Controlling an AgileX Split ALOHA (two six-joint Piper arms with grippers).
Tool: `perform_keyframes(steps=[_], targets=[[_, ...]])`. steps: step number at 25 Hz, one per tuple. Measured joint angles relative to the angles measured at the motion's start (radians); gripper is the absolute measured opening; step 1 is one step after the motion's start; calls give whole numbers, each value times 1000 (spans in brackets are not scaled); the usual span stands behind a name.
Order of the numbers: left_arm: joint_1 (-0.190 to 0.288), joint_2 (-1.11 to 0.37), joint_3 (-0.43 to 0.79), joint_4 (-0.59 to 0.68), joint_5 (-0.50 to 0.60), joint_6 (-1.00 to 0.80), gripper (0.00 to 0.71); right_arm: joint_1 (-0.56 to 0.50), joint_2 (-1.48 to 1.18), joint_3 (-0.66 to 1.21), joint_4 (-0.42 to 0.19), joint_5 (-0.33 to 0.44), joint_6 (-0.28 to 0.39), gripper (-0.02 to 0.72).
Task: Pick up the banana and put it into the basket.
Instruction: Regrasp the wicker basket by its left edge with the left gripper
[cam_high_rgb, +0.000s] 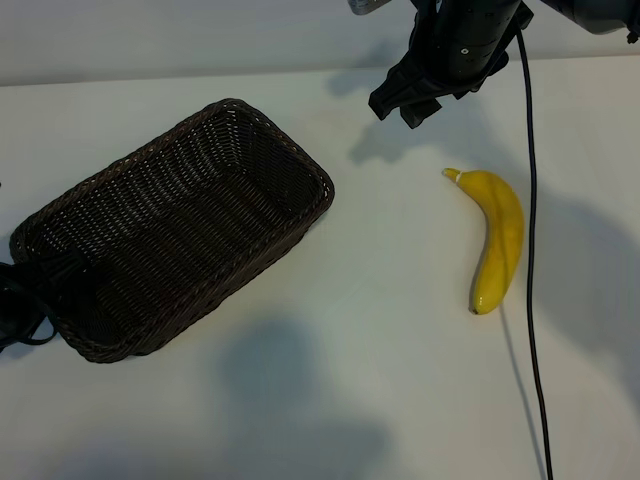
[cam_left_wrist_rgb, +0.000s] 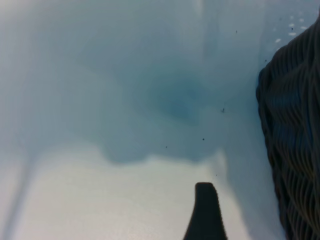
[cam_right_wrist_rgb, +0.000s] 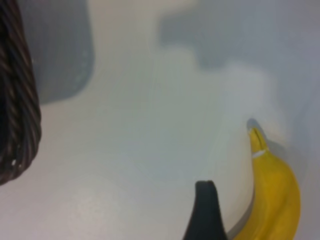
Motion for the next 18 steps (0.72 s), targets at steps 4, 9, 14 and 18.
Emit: perform_keyframes(steps=[4, 9, 14, 18], targets=[[0, 0, 0, -10, 2, 2, 574, 0, 0, 0, 0, 0, 1, 559], [0, 21, 1, -35, -2, 7, 502, 0, 0, 0, 1, 0, 1, 559], [0, 60, 1, -51, -16, 20, 251, 0, 0, 0, 2, 0, 1, 559], [0, 61, 1, -58, -27, 24, 201, 0, 0, 0, 2, 0, 0, 559]])
